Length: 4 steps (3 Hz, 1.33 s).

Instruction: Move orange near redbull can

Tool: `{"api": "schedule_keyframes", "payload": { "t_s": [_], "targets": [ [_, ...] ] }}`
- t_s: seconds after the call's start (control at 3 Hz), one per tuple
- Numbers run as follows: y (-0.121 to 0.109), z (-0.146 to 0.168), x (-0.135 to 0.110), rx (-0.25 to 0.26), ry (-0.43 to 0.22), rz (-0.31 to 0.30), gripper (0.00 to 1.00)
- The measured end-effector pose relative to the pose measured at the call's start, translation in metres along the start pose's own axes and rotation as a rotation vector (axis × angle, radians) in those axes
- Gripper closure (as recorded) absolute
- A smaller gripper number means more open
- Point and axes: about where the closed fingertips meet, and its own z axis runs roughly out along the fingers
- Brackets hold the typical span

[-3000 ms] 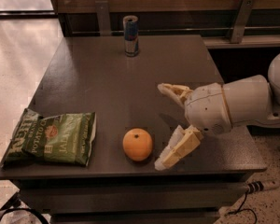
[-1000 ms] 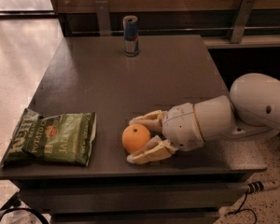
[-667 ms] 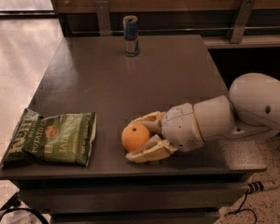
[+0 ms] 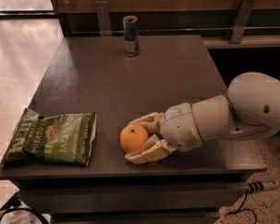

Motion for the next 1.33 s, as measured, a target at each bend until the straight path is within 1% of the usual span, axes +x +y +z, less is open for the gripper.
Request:
{"api": "schedule_keyframes", "payload": {
  "t_s": [0.33,0.67,1.0,1.33],
  "targets": [
    [0.000,0.000,0.000,0.000,0.000,0.000,1.00],
    [-0.025,-0.018,-0.010,0.031,0.021,0.001,1.00],
    [-0.076,-0.056,-0.035,0.131,0.047,-0.009,1.00],
    [-0.123,-0.089,-0.053,0.229,0.089,-0.003,1.00]
  ]
}}
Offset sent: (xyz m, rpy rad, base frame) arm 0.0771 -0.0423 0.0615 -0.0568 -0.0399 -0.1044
